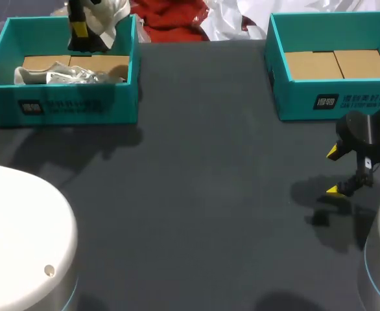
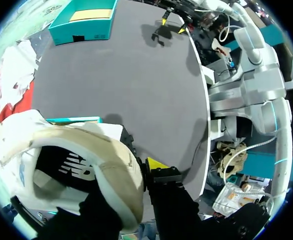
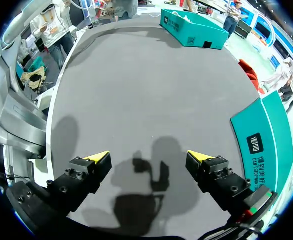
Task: Take the shoe out of the shoebox, open the shoe tongue, remove and reinsert the insole, then place the shoe into the shoebox
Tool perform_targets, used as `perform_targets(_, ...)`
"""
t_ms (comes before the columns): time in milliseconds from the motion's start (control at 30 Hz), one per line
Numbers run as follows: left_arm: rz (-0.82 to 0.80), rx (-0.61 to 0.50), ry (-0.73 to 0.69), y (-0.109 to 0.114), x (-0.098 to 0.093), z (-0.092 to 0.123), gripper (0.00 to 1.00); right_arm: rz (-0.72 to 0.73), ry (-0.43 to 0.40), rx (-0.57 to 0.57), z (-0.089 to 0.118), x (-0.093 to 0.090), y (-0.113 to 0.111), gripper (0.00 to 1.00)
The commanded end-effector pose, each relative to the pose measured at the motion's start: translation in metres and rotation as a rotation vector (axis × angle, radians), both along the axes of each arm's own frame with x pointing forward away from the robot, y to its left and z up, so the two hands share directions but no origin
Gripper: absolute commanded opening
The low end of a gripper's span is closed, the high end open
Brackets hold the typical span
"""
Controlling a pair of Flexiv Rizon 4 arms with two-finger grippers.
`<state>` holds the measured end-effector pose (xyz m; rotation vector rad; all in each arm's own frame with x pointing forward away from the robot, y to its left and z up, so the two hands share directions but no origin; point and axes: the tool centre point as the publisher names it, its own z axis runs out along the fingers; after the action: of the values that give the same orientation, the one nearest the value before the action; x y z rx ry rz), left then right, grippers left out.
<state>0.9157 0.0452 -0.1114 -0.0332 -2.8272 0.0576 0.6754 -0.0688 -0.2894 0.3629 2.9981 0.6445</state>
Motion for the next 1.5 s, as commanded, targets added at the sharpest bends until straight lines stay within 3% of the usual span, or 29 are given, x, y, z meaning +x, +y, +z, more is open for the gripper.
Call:
perform_targets(33, -0.002, 0.004, -0.001, 0.000, 0.001, 0.002, 0.00, 0.000, -0.003, -0.001, 0.000, -0.002, 0.000, 1.00)
perform_targets(200, -0.002, 0.004, -0.001, 0.000, 0.001, 0.002, 0.00, 0.000, -0.003, -0.001, 0.000, -0.002, 0.000, 1.00)
perform_targets(567, 0.103, 0.029, -0.017, 0.051, 0.088, 0.022, 0.00, 0.000, -0.003, -0.001, 0.000, -0.002, 0.000, 1.00)
perform_targets(867, 0.200, 0.045, -0.045, 0.110, 0.123, 0.027, 0.00, 0.000, -0.003, -0.001, 0.000, -0.002, 0.000, 1.00)
perform_targets(1433, 0.200, 0.045, -0.045, 0.110, 0.123, 0.027, 0.00, 0.000, -0.003, -0.001, 0.000, -0.002, 0.000, 1.00)
perform_targets(1500, 0.182, 0.037, -0.040, 0.122, 0.127, 0.025, 0.00, 0.000, -0.003, -0.001, 0.000, -0.002, 0.000, 1.00)
